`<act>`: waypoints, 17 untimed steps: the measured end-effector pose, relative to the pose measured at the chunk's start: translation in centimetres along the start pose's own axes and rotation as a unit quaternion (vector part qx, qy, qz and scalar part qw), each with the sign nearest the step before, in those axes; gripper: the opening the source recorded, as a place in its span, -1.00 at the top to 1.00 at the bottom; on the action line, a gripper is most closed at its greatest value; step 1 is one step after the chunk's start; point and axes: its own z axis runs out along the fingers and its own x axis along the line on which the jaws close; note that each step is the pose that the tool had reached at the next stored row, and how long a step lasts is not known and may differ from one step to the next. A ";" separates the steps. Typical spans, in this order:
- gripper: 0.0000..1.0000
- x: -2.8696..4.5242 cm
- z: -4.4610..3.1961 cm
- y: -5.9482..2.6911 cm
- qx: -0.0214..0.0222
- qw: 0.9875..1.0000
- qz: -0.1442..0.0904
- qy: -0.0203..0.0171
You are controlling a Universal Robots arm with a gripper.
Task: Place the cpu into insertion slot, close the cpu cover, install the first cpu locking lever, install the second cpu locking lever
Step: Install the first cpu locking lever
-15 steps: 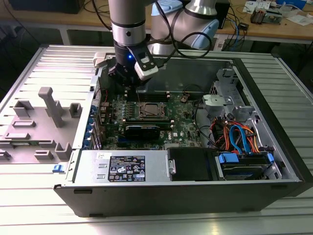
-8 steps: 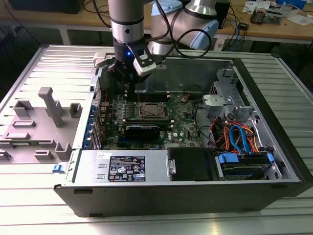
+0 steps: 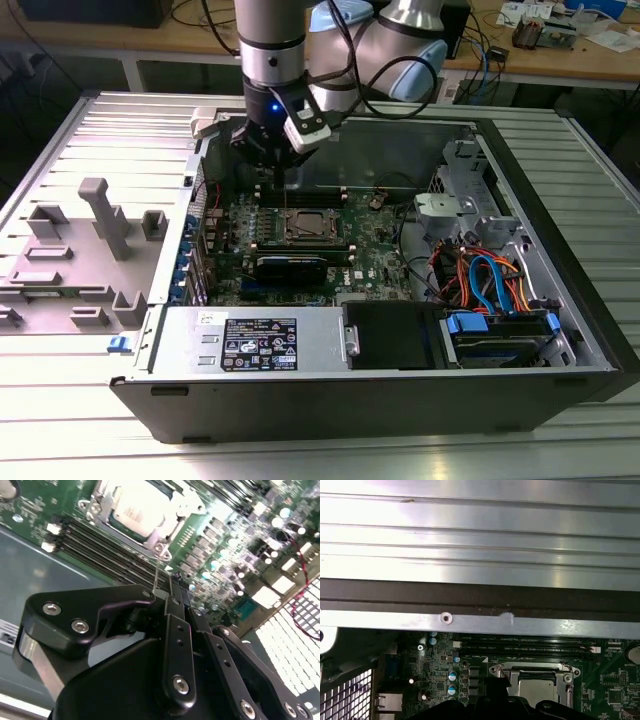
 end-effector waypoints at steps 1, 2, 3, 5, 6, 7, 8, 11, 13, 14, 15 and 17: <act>0.79 -0.35 0.02 -0.01 0.000 1.000 0.000 0.000; 0.79 -0.61 0.04 -0.01 0.000 1.000 0.000 0.000; 0.79 -0.96 0.08 -0.01 0.000 1.000 0.000 0.000; 0.79 -1.48 0.17 -0.01 0.000 1.000 0.000 0.000; 0.79 -1.60 0.20 -0.02 0.000 1.000 0.000 0.000; 0.79 -1.67 0.23 -0.03 0.000 1.000 0.000 0.000; 0.79 -1.67 0.23 -0.03 0.000 1.000 0.000 0.000; 0.79 -1.68 0.34 -0.02 0.000 1.000 0.000 0.000; 0.79 -1.68 0.34 -0.02 0.000 1.000 0.000 0.000; 0.79 -1.68 0.34 -0.02 0.000 1.000 0.000 0.000; 0.79 -1.68 0.34 -0.02 0.000 1.000 0.000 0.000; 0.79 -1.67 0.34 -0.02 0.000 1.000 0.000 0.000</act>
